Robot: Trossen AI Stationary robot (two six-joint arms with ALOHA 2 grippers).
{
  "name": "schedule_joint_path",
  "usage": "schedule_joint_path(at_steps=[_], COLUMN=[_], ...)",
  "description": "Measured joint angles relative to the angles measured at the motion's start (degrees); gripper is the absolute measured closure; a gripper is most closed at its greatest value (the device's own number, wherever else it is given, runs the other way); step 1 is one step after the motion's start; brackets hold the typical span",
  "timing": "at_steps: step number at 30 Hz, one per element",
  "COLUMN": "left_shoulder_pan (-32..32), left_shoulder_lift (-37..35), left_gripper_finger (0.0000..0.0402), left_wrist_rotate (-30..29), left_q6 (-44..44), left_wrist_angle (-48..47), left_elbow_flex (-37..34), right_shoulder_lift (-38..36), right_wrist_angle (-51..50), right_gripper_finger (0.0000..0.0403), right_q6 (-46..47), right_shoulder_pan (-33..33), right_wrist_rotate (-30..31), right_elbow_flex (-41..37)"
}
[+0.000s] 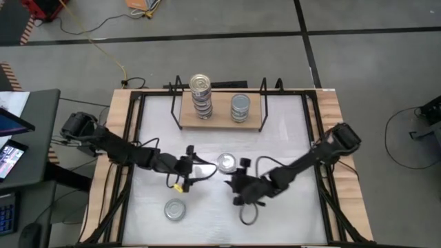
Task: Stack canned seafood by type on shelf
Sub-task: Stack the green tuna can on top of the other green tuna can on the shelf
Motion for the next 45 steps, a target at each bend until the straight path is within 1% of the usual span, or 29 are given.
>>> schedule_joint_path(at_steps=[2, 4, 7, 11, 13, 15, 21, 25, 30, 32, 35, 40, 45], left_shoulder_pan=[-0.9, -1.6, -2.5, -3.6, -4.2, -4.7, -4.9, -4.9, -4.9, -4.9, -4.9, -4.9, -4.9], left_shoulder_lift=[-0.1, 0.0, 0.0, 0.0, 0.0, 0.0, 0.0, 0.0, 0.0, 0.0, 0.0, 0.0, 0.0], left_gripper_finger=[0.0113, 0.0113, 0.0113, 0.0113, 0.0113, 0.0113, 0.0113, 0.0113, 0.0113, 0.0113, 0.0113, 0.0113, 0.0113], left_wrist_rotate=[-0.2, -1.3, -3.2, -4.5, -4.8, -5.2, -7.7, -9.5, -12.1, -12.3, -12.3, -12.3, -12.3], left_q6=[-1.5, -3.1, -5.0, -5.2, -5.0, -4.7, -2.4, -0.8, 0.6, 0.6, 0.8, 0.8, 0.8], left_wrist_angle=[3.3, 5.3, 5.9, 5.4, 5.3, 4.9, 3.2, 2.9, 2.9, 2.9, 2.9, 2.7, 2.6], left_elbow_flex=[-2.1, -3.6, -4.8, -4.9, -4.9, -4.9, -4.9, -4.9, -4.9, -4.9, -4.9, -4.9, -4.9], right_shoulder_lift=[1.8, 4.0, 7.6, 12.3, 14.5, 16.6, 21.6, 22.8, 22.8, 22.8, 22.8, 22.8, 22.6], right_wrist_angle=[-1.9, -3.9, -8.9, -17.7, -21.7, -24.8, -32.7, -34.0, -34.2, -34.2, -34.0, -34.6, -34.2], right_gripper_finger=[0.0244, 0.0244, 0.0244, 0.0244, 0.0246, 0.0254, 0.0298, 0.0333, 0.0381, 0.0391, 0.0389, 0.0361, 0.0369], right_q6=[-0.3, -0.5, -0.6, -0.5, -0.1, 0.4, 1.8, 3.1, 4.4, 4.5, 6.0, 7.6, 8.1], right_shoulder_pan=[-2.1, -3.7, -4.9, -6.2, -6.3, -6.2, -5.1, -4.5, -2.7, -1.8, -1.1, -0.9, -1.0], right_wrist_rotate=[-3.4, -5.2, -5.5, -5.5, -3.6, -0.3, 4.9, 6.3, 6.5, 6.5, 6.0, 4.2, 5.1], right_elbow_flex=[1.8, 3.8, 7.6, 14.0, 16.6, 19.0, 24.0, 24.6, 24.6, 24.5, 24.5, 24.2, 24.3])
